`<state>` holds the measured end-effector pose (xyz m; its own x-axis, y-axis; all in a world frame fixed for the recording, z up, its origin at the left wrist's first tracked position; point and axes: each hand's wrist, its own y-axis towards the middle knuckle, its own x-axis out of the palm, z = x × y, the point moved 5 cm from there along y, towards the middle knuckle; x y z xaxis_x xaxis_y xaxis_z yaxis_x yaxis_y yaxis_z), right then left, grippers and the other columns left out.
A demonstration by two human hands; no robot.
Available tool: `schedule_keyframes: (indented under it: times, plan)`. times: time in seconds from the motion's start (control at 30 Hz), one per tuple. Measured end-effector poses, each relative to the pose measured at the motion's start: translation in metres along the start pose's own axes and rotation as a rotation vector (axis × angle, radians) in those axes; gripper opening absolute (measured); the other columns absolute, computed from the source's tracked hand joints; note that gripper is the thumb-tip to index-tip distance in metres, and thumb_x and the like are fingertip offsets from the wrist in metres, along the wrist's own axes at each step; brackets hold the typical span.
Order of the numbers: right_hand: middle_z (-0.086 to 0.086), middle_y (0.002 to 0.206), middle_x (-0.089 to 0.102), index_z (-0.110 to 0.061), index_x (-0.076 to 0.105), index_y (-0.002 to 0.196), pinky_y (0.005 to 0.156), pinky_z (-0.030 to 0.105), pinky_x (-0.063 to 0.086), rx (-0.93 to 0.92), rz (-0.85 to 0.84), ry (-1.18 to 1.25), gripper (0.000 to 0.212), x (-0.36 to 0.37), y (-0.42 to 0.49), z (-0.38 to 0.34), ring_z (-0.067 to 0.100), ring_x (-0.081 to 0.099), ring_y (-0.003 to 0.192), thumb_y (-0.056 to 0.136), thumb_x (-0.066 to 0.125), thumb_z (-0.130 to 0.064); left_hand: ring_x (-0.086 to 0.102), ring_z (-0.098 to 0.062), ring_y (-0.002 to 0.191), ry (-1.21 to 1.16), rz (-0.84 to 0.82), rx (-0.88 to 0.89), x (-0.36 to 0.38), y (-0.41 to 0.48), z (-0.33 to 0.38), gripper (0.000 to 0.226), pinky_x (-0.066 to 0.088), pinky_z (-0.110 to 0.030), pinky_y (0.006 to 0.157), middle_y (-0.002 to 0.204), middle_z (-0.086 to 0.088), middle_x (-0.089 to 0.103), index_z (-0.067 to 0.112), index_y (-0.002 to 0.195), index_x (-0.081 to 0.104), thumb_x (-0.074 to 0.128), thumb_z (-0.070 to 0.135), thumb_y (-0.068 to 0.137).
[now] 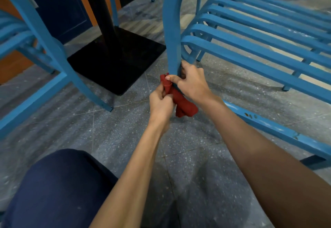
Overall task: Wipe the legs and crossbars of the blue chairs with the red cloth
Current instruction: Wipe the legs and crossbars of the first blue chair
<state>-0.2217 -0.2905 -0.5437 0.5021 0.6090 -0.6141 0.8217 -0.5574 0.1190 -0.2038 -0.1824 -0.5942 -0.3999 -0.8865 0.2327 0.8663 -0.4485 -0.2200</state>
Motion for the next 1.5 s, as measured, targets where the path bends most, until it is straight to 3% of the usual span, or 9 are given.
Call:
schedule_keyframes:
  times: [0.27,0.37,0.63,0.77,0.87,0.97,1.13,1.27,1.5]
  plan:
    - [0.001,0.111,0.07,-0.022,0.056,0.125,0.093,0.025,0.049,0.093,-0.041,0.095,0.043,-0.038,-0.048,-0.022,0.008,0.065,0.103,0.085,0.07,-0.027,0.06,-0.022,0.066,-0.298,0.001,-0.317,-0.018,-0.02,-0.009,0.03,0.057,-0.031,0.065,0.074,-0.015,0.06,-0.001,0.083,0.055,0.029,-0.016,0.081]
    - [-0.006,0.098,0.071,-0.026,0.062,0.114,0.09,0.024,0.049,0.11,0.013,0.233,0.029,-0.03,-0.106,0.001,0.002,0.066,0.094,0.086,0.067,-0.025,0.063,-0.022,0.065,-0.206,-0.117,-0.484,-0.02,-0.022,-0.012,0.034,0.059,-0.031,0.056,0.087,-0.02,0.059,-0.006,0.101,0.054,0.027,-0.013,0.082]
    - [-0.004,0.128,0.062,-0.025,0.054,0.13,0.099,0.031,0.047,0.339,0.037,0.922,0.055,0.048,-0.14,0.076,0.008,0.057,0.119,0.078,0.072,-0.027,0.062,-0.025,0.088,0.075,-0.483,-0.745,-0.001,-0.02,-0.019,0.034,0.054,-0.034,0.076,0.113,-0.018,0.057,0.007,0.12,0.053,0.038,0.025,0.096]
    - [0.009,0.115,0.068,-0.014,0.056,0.125,0.071,0.025,0.056,0.583,0.211,1.287,0.044,0.067,-0.132,0.116,0.015,0.066,0.093,0.084,0.063,-0.026,0.054,-0.03,0.122,0.322,-0.617,-0.78,0.001,-0.004,-0.031,0.052,0.053,-0.041,0.085,0.14,-0.019,0.048,0.005,0.14,0.041,0.039,0.038,0.1]
    - [0.005,0.118,0.067,-0.018,0.058,0.126,0.063,0.026,0.054,0.739,0.141,1.312,0.05,0.087,-0.128,0.149,0.018,0.063,0.093,0.091,0.046,-0.051,0.054,-0.033,0.121,0.715,-0.608,-0.721,-0.022,0.03,-0.034,0.049,0.053,-0.041,0.081,0.134,-0.021,0.054,0.004,0.133,0.046,0.036,0.039,0.101]
    - [0.012,0.118,0.067,-0.013,0.059,0.124,0.084,0.042,0.054,0.85,0.231,1.274,0.056,0.11,-0.121,0.183,0.024,0.065,0.095,0.083,0.056,-0.051,0.057,-0.034,0.114,0.882,-0.496,-0.591,-0.045,0.064,-0.03,0.052,0.054,-0.039,0.074,0.133,-0.021,0.053,0.008,0.138,0.04,0.043,0.042,0.099]
    - [0.016,0.105,0.067,-0.011,0.056,0.113,0.062,0.033,0.052,1.038,0.266,0.926,0.024,0.155,-0.108,0.216,0.028,0.065,0.081,0.093,0.057,-0.025,0.054,-0.016,0.12,0.854,-0.582,-0.212,-0.04,0.079,-0.031,0.051,0.051,-0.036,0.086,0.14,0.004,0.049,0.03,0.141,0.036,0.057,0.027,0.094]
    - [0.015,0.109,0.066,-0.011,0.057,0.123,0.073,0.035,0.053,0.999,0.193,0.752,0.031,0.188,-0.083,0.21,0.03,0.065,0.092,0.095,0.05,-0.024,0.053,-0.006,0.12,0.796,-0.647,0.18,-0.025,0.076,-0.035,0.042,0.051,-0.026,0.091,0.13,0.01,0.052,0.021,0.136,0.042,0.054,0.014,0.096]
    - [0.012,0.095,0.071,-0.008,0.068,0.095,0.08,0.037,0.055,1.043,0.357,1.095,0.034,0.214,-0.075,0.208,0.026,0.068,0.084,0.093,0.056,-0.04,0.06,0.005,0.105,0.748,-0.616,0.205,-0.031,0.083,-0.048,0.042,0.055,-0.02,0.076,0.119,0.018,0.058,0.029,0.136,0.041,0.053,0.023,0.096]
